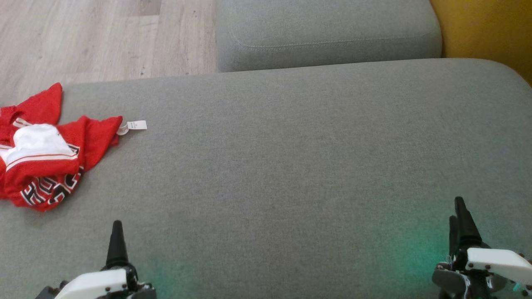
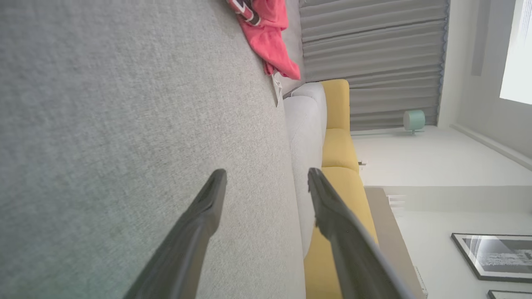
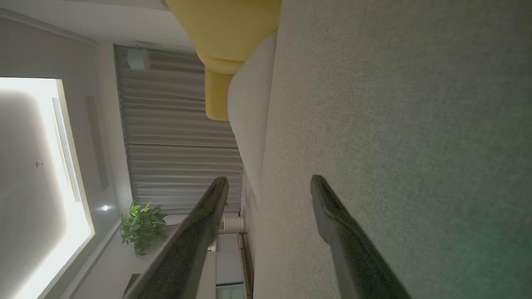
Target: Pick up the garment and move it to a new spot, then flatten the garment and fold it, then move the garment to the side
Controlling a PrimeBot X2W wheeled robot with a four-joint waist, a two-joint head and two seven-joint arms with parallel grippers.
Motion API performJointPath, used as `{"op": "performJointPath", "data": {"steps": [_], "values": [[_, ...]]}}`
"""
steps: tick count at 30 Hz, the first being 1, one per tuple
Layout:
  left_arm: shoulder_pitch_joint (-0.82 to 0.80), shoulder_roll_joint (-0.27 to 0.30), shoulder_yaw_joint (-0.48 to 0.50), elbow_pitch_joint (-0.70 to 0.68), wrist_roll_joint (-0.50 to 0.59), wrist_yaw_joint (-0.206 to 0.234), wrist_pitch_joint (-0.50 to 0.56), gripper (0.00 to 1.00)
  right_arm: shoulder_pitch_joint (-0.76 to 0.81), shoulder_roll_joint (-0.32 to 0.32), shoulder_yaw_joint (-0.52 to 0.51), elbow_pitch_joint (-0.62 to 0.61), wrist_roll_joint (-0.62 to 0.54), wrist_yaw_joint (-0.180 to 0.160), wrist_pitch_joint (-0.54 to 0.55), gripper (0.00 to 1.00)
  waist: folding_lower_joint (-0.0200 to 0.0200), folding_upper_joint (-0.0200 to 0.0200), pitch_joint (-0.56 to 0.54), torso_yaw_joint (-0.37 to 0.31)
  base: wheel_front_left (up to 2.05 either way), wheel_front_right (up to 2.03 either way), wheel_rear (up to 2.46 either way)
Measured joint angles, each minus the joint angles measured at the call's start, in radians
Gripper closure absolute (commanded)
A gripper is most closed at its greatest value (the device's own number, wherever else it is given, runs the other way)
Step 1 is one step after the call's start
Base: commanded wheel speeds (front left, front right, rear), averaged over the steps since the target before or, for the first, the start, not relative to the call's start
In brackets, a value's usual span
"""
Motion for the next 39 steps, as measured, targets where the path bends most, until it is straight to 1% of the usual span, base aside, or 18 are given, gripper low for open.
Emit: {"op": "performJointPath", "data": {"steps": [6,7,18,22,23,29,39], "values": [[0.0,0.0,-0.023,-0.024,0.099,0.009,-0.017,0.0,0.0,0.0,0.0,-0.024,-0.086,0.0,-0.013,0.0,0.0,0.0,-0.004,0.002,0.0,0.0,0.0],[0.0,0.0,-0.023,-0.024,0.099,0.009,-0.017,0.0,0.0,0.0,0.0,-0.024,-0.086,0.0,-0.013,0.0,0.0,0.0,-0.004,0.002,0.0,0.0,0.0],[0.002,0.002,-0.056,-0.061,0.275,0.026,-0.05,0.0,0.004,0.0,0.039,-0.074,-0.301,0.0,-0.048,0.0,0.0,0.0,-0.011,0.007,0.0,0.0,0.0],[0.006,0.004,-0.069,-0.072,0.339,0.027,-0.06,0.0,0.011,-0.001,0.058,-0.076,-0.371,0.0,-0.06,0.0,0.0,0.0,-0.014,0.01,0.0,0.0,0.0],[0.008,0.004,-0.076,-0.075,0.353,0.034,-0.065,0.0,0.018,-0.001,0.064,-0.076,-0.385,0.0,-0.061,0.0,0.0,0.0,-0.015,0.011,0.0,0.0,0.0],[0.013,0.004,-0.096,-0.078,0.461,0.034,-0.077,0.0,0.025,-0.001,0.08,-0.075,-0.472,0.0,-0.075,0.0,0.0,0.0,-0.022,0.014,0.0,0.0,0.0],[0.051,0.009,-0.12,-0.078,0.608,0.034,-0.109,0.0,0.032,-0.003,0.104,-0.073,-0.611,0.001,-0.106,0.0,0.0,0.0,-0.032,0.02,0.0,0.0,0.0]]}}
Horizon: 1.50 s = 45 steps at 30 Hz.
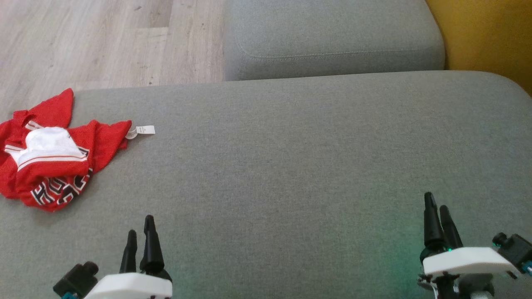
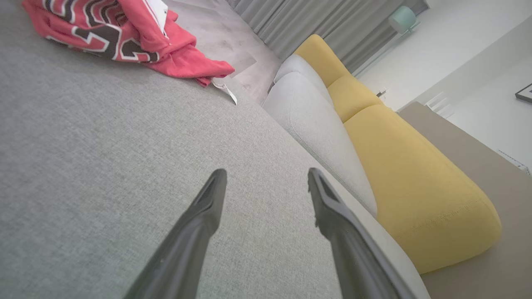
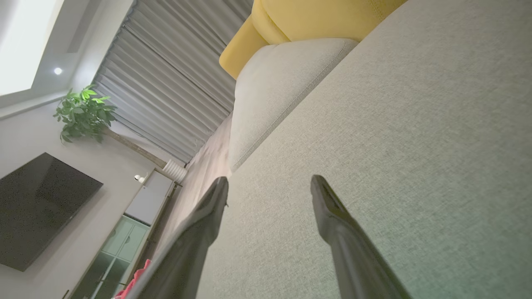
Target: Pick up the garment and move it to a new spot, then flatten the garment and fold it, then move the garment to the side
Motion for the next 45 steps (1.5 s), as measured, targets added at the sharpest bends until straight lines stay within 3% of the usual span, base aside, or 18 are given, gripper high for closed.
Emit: {"op": "performJointPath", "data": {"steps": [14,45], "values": [[0.002,0.008,-0.025,0.026,0.185,0.01,-0.042,0.0,0.014,-0.001,0.029,-0.001,-0.219,0.001,-0.046,0.0,0.0,0.0,-0.011,0.007,0.0,0.0,0.0],[0.002,0.018,-0.066,0.098,0.5,0.053,-0.129,0.0,0.013,-0.011,0.066,-0.014,-0.585,0.004,-0.131,0.0,0.0,0.0,-0.021,0.02,0.0,0.0,0.0]]}}
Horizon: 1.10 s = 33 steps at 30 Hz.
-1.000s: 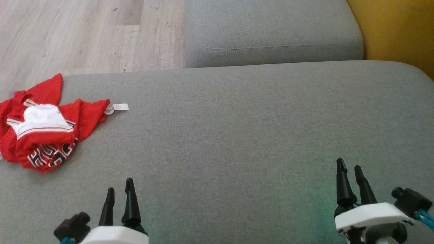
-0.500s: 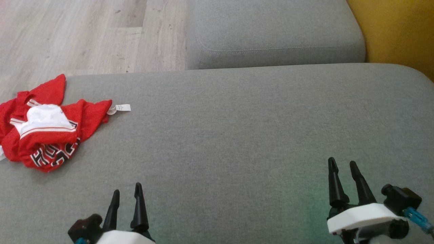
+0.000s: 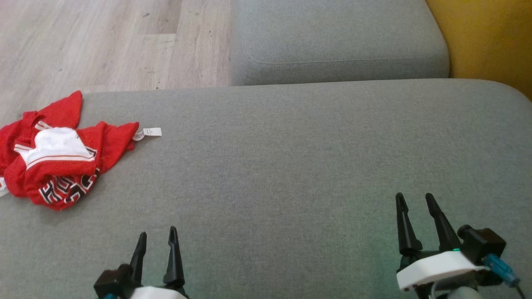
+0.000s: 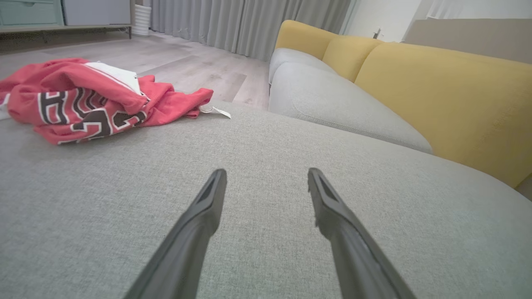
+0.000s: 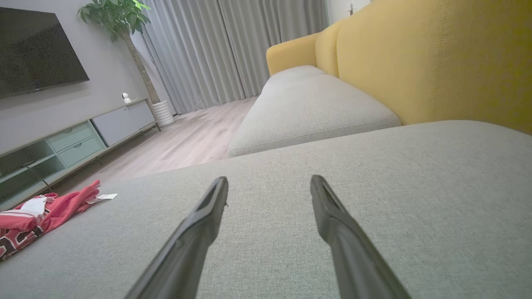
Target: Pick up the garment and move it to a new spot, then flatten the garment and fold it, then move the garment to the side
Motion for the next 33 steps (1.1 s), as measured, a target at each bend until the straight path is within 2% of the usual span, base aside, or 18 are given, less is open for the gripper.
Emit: {"op": "performJointPath", "data": {"steps": [21,33], "values": [[-0.002,0.005,-0.027,0.031,0.151,0.019,-0.047,0.0,-0.003,-0.004,0.025,0.001,-0.202,0.005,-0.058,0.0,0.0,0.0,-0.007,0.008,0.0,0.0,0.0],[-0.002,0.007,-0.028,0.02,0.146,0.028,-0.046,0.0,-0.004,-0.004,0.024,0.017,-0.202,0.005,-0.058,0.0,0.0,0.0,-0.009,0.005,0.0,0.0,0.0]]}}
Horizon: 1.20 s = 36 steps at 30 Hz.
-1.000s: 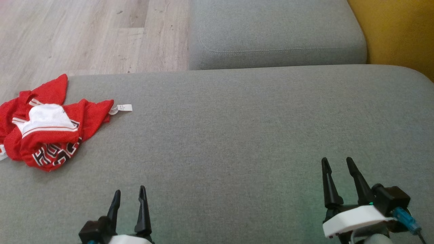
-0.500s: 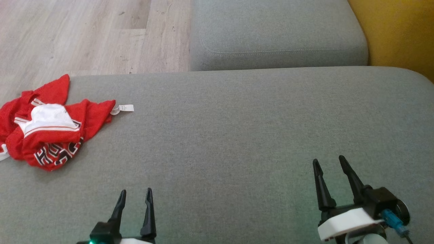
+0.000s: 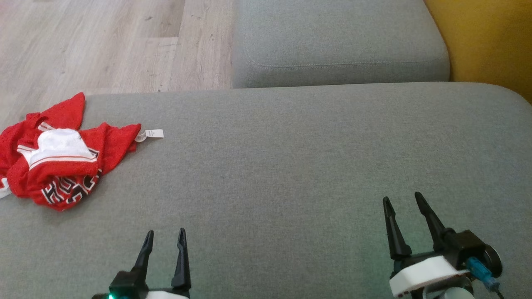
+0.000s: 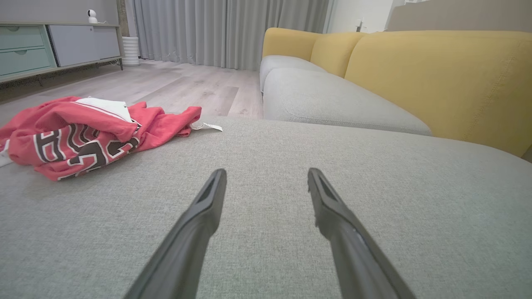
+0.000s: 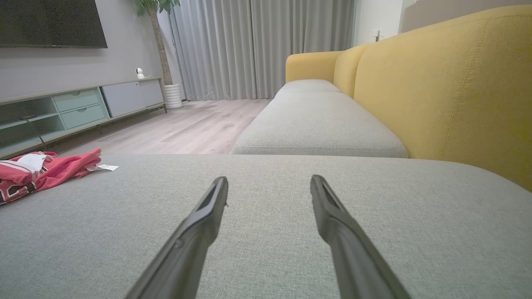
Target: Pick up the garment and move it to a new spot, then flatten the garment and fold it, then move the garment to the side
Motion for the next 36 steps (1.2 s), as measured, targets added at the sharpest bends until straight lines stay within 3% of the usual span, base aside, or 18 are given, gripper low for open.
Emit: {"op": "performJointPath", "data": {"steps": [18,36], "values": [[0.0,0.006,-0.022,-0.019,-0.009,0.012,0.016,0.0,0.0,0.0,-0.012,0.0,0.0,0.0,0.0,0.0,0.0,0.0,-0.004,0.038,0.0,0.0,0.0],[-0.026,0.03,-0.033,-0.06,-0.009,0.026,0.026,0.0,-0.003,0.0,-0.004,-0.014,0.009,0.0,0.0,0.0,0.0,0.0,0.002,0.328,0.0,0.0,0.0]]}}
